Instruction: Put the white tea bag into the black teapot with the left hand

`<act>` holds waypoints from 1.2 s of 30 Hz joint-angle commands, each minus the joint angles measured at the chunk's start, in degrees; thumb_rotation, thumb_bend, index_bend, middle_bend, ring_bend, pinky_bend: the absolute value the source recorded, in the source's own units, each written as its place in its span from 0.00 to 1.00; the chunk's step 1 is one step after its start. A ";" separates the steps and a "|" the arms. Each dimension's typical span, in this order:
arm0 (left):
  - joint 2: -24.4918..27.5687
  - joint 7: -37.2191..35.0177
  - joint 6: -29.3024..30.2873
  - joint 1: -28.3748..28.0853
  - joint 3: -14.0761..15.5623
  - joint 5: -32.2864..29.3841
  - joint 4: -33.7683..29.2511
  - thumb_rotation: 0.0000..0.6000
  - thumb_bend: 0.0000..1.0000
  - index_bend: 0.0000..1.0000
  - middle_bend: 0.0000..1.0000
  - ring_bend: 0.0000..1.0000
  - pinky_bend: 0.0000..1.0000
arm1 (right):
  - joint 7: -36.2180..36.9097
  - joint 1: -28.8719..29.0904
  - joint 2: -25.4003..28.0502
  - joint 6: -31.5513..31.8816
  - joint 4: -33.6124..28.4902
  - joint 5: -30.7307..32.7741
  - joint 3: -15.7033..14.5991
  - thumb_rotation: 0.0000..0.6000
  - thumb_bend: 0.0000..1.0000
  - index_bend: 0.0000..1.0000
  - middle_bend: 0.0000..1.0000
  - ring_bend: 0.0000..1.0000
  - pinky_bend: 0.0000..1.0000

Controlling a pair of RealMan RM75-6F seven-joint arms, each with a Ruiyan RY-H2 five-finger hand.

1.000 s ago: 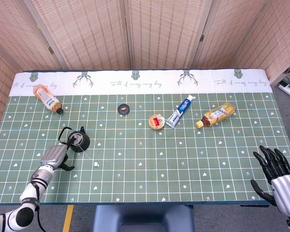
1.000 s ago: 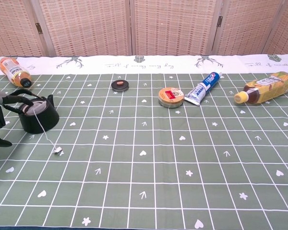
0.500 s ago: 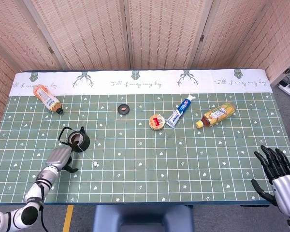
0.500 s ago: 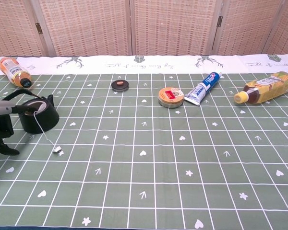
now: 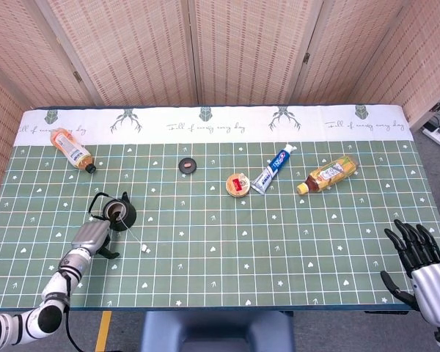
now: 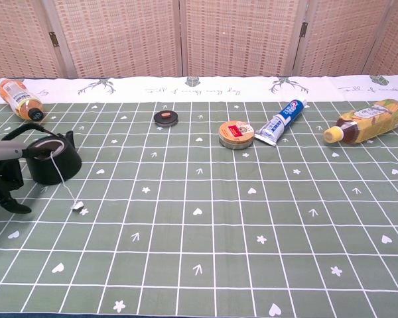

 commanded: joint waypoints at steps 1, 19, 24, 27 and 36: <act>0.52 -0.63 0.63 0.23 -0.32 0.52 -0.62 1.00 0.25 0.04 1.00 1.00 1.00 | -0.07 -0.01 0.00 0.02 -0.02 -0.06 -0.02 1.00 0.36 0.00 0.00 0.00 0.00; 23.29 -13.05 31.55 21.58 4.70 42.21 -23.13 1.00 0.25 0.00 0.94 0.83 0.96 | 1.09 -0.26 0.21 0.68 0.31 0.04 -0.02 1.00 0.36 0.00 0.00 0.00 0.00; 20.45 -10.63 52.16 35.60 8.88 52.90 -18.16 1.00 0.25 0.00 0.63 0.48 0.65 | -0.19 0.54 -0.01 -1.51 -0.56 1.47 0.44 1.00 0.36 0.00 0.00 0.00 0.00; 17.49 -8.84 56.39 40.99 10.62 53.05 -14.09 1.00 0.25 0.00 0.39 0.24 0.33 | -1.35 1.18 -0.07 -3.37 -1.45 2.13 0.45 1.00 0.37 0.00 0.00 0.00 0.00; 11.11 -8.68 57.27 47.04 9.97 49.13 -7.66 1.00 0.22 0.00 0.00 0.00 0.00 | -2.39 1.84 -0.02 -5.02 -2.55 3.46 0.88 1.00 0.36 0.00 0.00 0.00 0.00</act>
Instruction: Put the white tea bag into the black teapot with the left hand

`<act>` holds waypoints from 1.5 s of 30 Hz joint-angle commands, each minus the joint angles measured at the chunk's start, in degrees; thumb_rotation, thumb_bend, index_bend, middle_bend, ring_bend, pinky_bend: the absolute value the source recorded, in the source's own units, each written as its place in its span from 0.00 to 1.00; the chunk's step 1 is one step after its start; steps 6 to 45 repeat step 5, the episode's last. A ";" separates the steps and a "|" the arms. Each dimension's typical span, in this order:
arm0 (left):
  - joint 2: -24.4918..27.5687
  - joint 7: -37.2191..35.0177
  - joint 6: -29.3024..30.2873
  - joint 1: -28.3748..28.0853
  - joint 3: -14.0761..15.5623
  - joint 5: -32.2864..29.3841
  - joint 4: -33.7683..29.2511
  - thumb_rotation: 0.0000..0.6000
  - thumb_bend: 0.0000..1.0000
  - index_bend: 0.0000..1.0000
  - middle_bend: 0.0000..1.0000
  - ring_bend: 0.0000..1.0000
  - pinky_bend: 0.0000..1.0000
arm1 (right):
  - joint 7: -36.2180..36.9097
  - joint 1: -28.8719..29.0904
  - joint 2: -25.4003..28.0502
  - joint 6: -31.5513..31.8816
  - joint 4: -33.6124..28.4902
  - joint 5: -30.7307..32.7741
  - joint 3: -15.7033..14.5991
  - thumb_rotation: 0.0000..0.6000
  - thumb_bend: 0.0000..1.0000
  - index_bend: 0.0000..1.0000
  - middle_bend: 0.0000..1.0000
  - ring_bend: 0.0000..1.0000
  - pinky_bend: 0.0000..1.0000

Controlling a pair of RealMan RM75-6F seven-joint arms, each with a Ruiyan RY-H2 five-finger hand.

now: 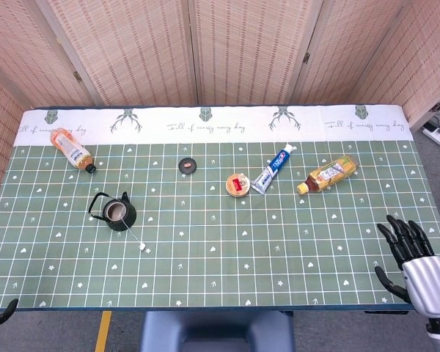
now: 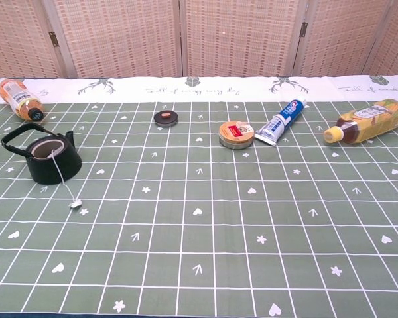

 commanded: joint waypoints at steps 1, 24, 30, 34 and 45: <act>-1.17 0.91 1.98 2.08 -0.10 1.33 0.99 1.00 0.22 0.00 0.00 0.00 0.00 | 0.09 0.13 0.08 -0.14 -0.11 0.18 0.15 1.00 0.36 0.00 0.00 0.00 0.00; -1.18 2.48 -0.34 2.17 -0.45 0.80 0.66 1.00 0.22 0.00 0.00 0.00 0.00 | 0.16 -0.02 0.12 0.27 0.12 -0.34 -0.08 1.00 0.36 0.00 0.00 0.00 0.00; -1.18 2.48 -0.34 2.17 -0.45 0.80 0.66 1.00 0.22 0.00 0.00 0.00 0.00 | 0.16 -0.02 0.12 0.27 0.12 -0.34 -0.08 1.00 0.36 0.00 0.00 0.00 0.00; -1.18 2.48 -0.34 2.17 -0.45 0.80 0.66 1.00 0.22 0.00 0.00 0.00 0.00 | 0.16 -0.02 0.12 0.27 0.12 -0.34 -0.08 1.00 0.36 0.00 0.00 0.00 0.00; -1.18 2.48 -0.34 2.17 -0.45 0.80 0.66 1.00 0.22 0.00 0.00 0.00 0.00 | 0.16 -0.02 0.12 0.27 0.12 -0.34 -0.08 1.00 0.36 0.00 0.00 0.00 0.00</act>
